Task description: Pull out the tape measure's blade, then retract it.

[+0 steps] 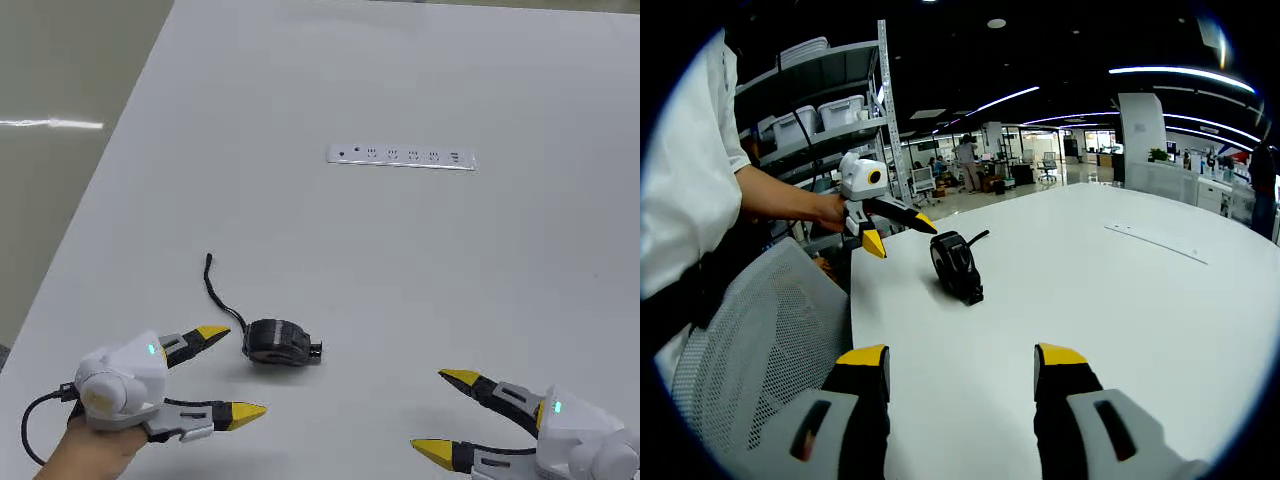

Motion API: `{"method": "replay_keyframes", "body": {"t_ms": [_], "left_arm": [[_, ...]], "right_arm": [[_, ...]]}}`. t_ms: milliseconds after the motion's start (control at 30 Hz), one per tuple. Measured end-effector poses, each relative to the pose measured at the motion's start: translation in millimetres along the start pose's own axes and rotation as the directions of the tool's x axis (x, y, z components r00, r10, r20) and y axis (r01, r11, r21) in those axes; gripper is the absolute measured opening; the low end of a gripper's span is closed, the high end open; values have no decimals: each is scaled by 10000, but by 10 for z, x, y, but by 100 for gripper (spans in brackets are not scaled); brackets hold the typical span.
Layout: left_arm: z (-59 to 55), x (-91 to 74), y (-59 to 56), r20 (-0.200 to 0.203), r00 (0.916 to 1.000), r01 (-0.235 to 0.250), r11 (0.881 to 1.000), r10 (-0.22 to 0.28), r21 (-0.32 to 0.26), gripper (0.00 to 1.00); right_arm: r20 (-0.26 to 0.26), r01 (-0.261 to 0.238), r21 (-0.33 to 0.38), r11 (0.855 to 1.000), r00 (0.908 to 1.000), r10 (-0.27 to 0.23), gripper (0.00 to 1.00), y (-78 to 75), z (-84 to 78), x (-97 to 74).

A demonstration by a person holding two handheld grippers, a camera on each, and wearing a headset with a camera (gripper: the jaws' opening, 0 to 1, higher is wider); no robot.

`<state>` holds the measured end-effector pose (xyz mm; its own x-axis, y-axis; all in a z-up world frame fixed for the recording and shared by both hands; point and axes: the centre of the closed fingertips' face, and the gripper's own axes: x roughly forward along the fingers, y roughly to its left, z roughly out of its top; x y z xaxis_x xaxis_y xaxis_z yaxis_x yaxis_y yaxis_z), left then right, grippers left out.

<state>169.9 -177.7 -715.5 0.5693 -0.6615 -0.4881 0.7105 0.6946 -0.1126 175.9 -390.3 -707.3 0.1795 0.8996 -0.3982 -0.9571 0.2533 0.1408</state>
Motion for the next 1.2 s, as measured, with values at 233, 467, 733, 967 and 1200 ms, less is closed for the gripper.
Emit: {"method": "replay_keyframes", "body": {"t_ms": [233, 467, 733, 967, 1200], "left_arm": [[-27, 43, 64, -211, 9997, 124, 9998, -120, 182, 67], [-52, 90, 130, -542, 9979, 389, 9983, -366, 428, 65], [-47, 131, 186, -806, 9948, 681, 9943, -615, 824, 63], [-51, 214, 216, -1092, 9902, 994, 9883, -868, 1160, 61], [-85, 289, 249, -1504, 9822, 1353, 9789, -1123, 1530, 59]], "right_arm": [[-73, -254, -83, 9996, 9997, 253, 58, -10, 2, 80], [-167, -481, -139, 9987, 9987, 478, 57, -16, 8, 133], [-312, -583, -239, 9980, 9979, 575, 56, -77, -18, 181], [-460, -744, -274, 9969, 9963, 731, 55, -80, -51, 234], [-574, -878, -368, 9955, 9947, 856, 54, -119, -63, 282]]}}
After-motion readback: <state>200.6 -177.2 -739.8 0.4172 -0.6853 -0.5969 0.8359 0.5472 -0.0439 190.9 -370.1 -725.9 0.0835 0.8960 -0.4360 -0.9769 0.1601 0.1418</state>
